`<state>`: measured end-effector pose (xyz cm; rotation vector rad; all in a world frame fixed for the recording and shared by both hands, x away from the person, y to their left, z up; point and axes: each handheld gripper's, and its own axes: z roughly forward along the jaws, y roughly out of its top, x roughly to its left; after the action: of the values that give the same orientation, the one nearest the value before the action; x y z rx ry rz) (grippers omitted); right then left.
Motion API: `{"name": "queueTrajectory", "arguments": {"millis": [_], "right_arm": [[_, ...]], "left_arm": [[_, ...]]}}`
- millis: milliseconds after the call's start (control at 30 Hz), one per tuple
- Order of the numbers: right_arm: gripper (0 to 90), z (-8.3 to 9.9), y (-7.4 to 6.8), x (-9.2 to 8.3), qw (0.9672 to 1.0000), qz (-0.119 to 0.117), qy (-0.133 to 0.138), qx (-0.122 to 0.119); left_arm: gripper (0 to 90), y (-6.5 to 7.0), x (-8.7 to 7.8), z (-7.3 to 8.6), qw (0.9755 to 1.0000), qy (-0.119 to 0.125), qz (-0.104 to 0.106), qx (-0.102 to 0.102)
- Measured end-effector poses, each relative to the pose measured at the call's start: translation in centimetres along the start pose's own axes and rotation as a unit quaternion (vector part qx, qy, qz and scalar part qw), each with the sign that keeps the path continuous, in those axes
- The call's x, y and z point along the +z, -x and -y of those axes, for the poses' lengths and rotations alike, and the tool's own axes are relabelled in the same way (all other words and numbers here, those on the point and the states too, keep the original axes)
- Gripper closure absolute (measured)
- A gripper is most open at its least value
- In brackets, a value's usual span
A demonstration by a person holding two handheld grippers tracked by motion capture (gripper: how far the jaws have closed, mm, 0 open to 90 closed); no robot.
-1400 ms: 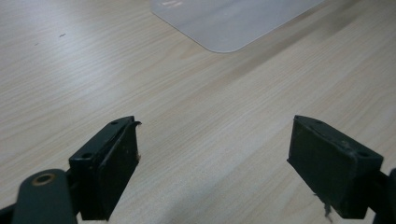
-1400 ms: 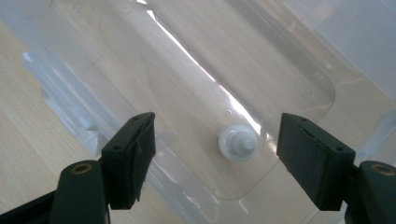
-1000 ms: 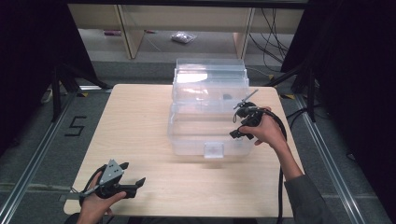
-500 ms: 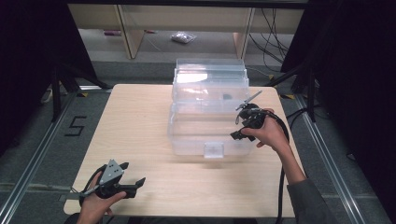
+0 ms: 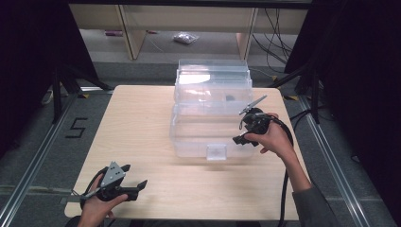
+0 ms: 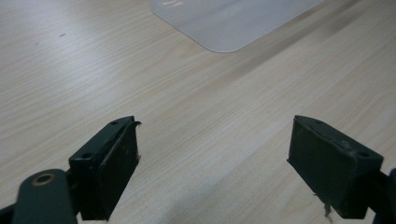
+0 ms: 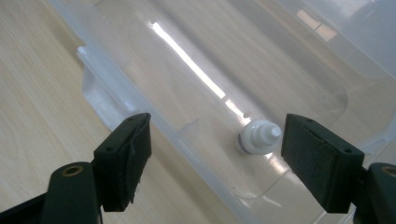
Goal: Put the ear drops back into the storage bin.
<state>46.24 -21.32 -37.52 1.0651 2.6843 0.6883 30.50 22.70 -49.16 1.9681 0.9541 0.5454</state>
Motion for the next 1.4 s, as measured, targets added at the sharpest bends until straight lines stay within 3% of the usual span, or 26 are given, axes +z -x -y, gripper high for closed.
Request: {"name": "queueTrajectory", "arguments": {"millis": [33,133,167,200,233,267,433,500,533,733,800,900,1067,1133,1167,1200,1233,1333,1400], "right_arm": [[25.3,0.1,-0.2,-0.1,1.0,0.0,-0.003,0.009],[24.9,0.2,-0.3,-0.2,0.9999,-0.003,0.009,-0.009],[24.8,0.3,-0.5,-0.3,1.0,-0.003,0.007,0.0],[24.8,0.4,-0.5,-0.3,0.9999,-0.003,0.014,-0.008],[24.8,0.5,-0.8,-0.4,0.9999,-0.005,0.007,0.007],[24.8,0.6,-0.8,-0.4,0.9999,-0.002,0.014,-0.002],[24.3,1.3,-1.3,-0.6,0.9999,-0.003,0.017,0.002],[24.2,1.6,-1.4,-0.6,0.9996,-0.007,0.026,-0.009],[24.1,1.8,-1.6,-0.6,0.9997,-0.006,0.026,0.002],[23.8,2.6,-2.1,-0.3,0.999,-0.012,0.038,-0.018],[23.7,2.8,-2.4,-0.2,0.9993,-0.015,0.034,0.001],[23.4,3.2,-2.4,-0.1,0.9987,-0.013,0.047,-0.015],[23.1,3.6,-3.0,-0.1,0.9989,-0.014,0.044,-0.001],[23.0,3.8,-3.1,-0.1,0.9986,-0.015,0.049,-0.013],[23.0,3.8,-3.3,-0.2,0.999,-0.019,0.041,-0.004],[23.0,3.8,-3.1,-0.1,0.9983,-0.018,0.049,-0.025],[23.0,3.8,-3.4,-0.2,0.999,-0.016,0.041,-0.007],[22.9,4.0,-3.6,-0.2,0.9986,-0.017,0.046,-0.02],[22.6,4.0,-3.8,-0.3,0.9987,-0.016,0.046,-0.014]], "left_arm": [[15.5,0.0,0.0,0.0,1.0,0.001,0.0,-0.002],[15.4,-0.1,-0.1,0.0,1.0,-0.005,-0.002,0.004],[15.5,0.0,0.0,0.0,1.0,-0.001,-0.001,0.0],[15.5,0.0,0.0,0.0,1.0,-0.001,-0.001,0.0],[15.5,0.0,0.0,0.0,1.0,0.001,0.0,-0.002],[15.5,0.0,0.0,0.0,1.0,0.001,0.001,-0.002],[15.5,0.0,0.0,0.0,1.0,0.001,0.001,-0.001],[15.5,0.1,0.0,0.0,1.0,0.001,0.001,-0.002],[15.5,0.1,0.1,0.0,1.0,0.003,0.002,-0.003],[15.5,0.1,0.1,0.0,1.0,0.003,0.002,-0.003],[15.5,0.1,0.1,0.0,1.0,0.003,0.003,-0.003],[15.5,0.1,0.1,0.0,1.0,0.003,0.003,-0.003],[15.5,0.1,0.1,0.0,1.0,0.003,0.003,-0.004],[15.5,0.1,0.1,0.0,1.0,0.004,0.003,-0.004],[15.4,0.1,0.1,0.0,1.0,0.004,0.003,-0.004],[15.5,0.1,0.1,0.0,1.0,0.003,0.002,-0.004],[15.5,0.0,0.1,0.0,1.0,0.001,0.003,-0.002],[15.5,0.1,0.1,0.0,1.0,0.003,0.002,-0.003],[15.5,0.1,0.0,0.0,1.0,0.001,0.001,-0.002]]}}
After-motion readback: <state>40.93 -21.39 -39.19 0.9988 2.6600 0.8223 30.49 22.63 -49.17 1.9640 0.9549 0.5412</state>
